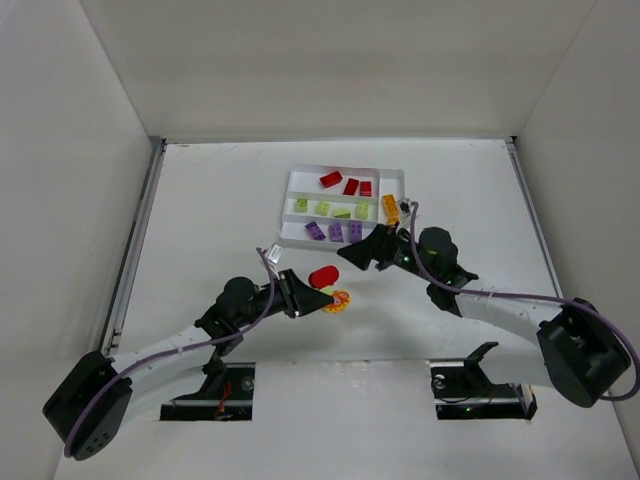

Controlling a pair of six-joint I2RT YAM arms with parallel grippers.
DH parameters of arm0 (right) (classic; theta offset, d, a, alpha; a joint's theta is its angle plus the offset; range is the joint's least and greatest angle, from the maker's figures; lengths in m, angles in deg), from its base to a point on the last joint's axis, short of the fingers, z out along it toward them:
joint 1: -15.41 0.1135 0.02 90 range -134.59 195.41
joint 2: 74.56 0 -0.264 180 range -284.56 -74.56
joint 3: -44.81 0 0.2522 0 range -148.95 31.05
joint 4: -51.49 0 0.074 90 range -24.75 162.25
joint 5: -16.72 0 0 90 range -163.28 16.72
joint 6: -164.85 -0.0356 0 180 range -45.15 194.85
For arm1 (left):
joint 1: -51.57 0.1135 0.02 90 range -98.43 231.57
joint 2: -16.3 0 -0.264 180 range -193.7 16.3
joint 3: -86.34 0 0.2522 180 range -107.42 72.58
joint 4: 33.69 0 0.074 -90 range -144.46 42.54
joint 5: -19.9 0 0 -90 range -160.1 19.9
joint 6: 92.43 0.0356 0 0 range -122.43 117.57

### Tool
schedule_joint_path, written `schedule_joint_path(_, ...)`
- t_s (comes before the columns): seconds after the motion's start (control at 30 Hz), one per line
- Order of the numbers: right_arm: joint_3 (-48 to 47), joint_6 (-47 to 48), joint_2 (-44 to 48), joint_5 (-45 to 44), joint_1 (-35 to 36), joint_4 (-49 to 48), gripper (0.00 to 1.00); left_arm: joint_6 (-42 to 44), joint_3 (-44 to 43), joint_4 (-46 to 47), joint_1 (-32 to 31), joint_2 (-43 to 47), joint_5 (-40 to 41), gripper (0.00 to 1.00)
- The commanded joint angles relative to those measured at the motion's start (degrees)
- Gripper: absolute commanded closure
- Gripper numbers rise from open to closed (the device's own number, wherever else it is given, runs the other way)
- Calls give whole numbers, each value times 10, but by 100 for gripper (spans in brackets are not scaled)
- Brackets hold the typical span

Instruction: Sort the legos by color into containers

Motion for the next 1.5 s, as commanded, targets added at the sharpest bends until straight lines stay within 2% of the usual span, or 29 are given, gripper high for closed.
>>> schedule_joint_path(0.0,23,-35,14,84,7,-119,0,19,-42,70,-19,12,-5,82)
schedule_joint_path(0.23,63,-57,35,110,25,-173,0,21,-56,65,-31,17,-5,82)
schedule_joint_path(0.5,63,-105,-31,138,45,-260,1,26,-62,65,-48,12,2,82)
schedule_joint_path(0.6,58,-120,-53,144,51,-286,9,26,-62,65,-49,14,2,82)
schedule_joint_path(0.8,57,-136,-74,147,53,-319,39,26,-57,65,-46,17,2,82)
schedule_joint_path(1.03,55,-141,-80,143,56,-324,59,26,-55,70,-41,16,1,82)
schedule_joint_path(1.17,46,-165,-84,124,54,-356,64,26,-56,77,-52,1,-1,82)
schedule_joint_path(1.47,-42,-203,-149,115,2,-390,64,30,-49,84,-69,-8,-1,82)
